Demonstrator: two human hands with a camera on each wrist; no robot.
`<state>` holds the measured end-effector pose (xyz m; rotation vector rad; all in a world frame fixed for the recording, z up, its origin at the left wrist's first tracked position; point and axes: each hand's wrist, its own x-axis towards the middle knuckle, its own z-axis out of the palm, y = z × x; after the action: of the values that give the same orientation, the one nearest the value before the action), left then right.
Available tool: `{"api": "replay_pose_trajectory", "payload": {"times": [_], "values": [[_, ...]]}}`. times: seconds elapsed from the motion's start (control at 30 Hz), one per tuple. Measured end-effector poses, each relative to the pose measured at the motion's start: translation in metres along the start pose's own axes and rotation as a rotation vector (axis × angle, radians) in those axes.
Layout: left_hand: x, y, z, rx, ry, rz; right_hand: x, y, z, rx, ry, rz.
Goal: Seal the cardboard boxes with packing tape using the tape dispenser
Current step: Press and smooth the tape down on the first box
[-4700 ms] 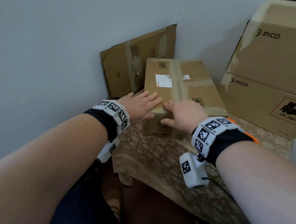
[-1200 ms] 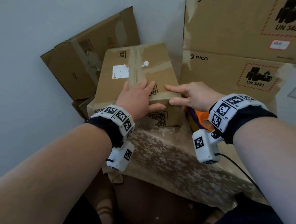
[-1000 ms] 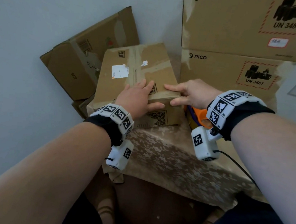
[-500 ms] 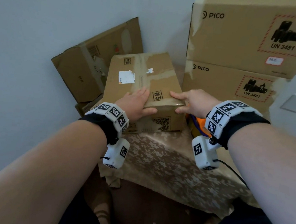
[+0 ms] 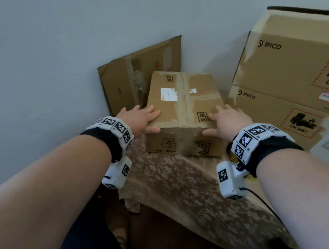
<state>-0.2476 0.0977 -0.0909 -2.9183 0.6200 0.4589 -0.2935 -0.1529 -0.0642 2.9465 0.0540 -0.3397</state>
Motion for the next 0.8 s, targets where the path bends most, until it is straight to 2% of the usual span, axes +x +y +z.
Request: {"api": "replay_pose_trajectory", "payload": {"times": [0.17,0.33,0.47,0.57,0.8], "values": [[-0.003,-0.011,0.001,-0.001,-0.039,-0.064,0.01,-0.045,-0.002,0.108,0.039,-0.147],[-0.006,-0.004,0.001,0.039,0.056,-0.018,0.022,-0.076,0.001,0.114,0.083,-0.23],[0.001,-0.004,0.001,0.03,0.033,0.007,0.032,-0.095,0.008,0.122,0.065,-0.249],[0.007,-0.004,0.002,0.031,-0.004,0.031,0.037,-0.103,0.014,0.109,0.093,-0.233],[0.009,-0.006,-0.001,0.008,0.024,0.07,0.046,-0.096,0.013,0.098,0.064,-0.275]]}}
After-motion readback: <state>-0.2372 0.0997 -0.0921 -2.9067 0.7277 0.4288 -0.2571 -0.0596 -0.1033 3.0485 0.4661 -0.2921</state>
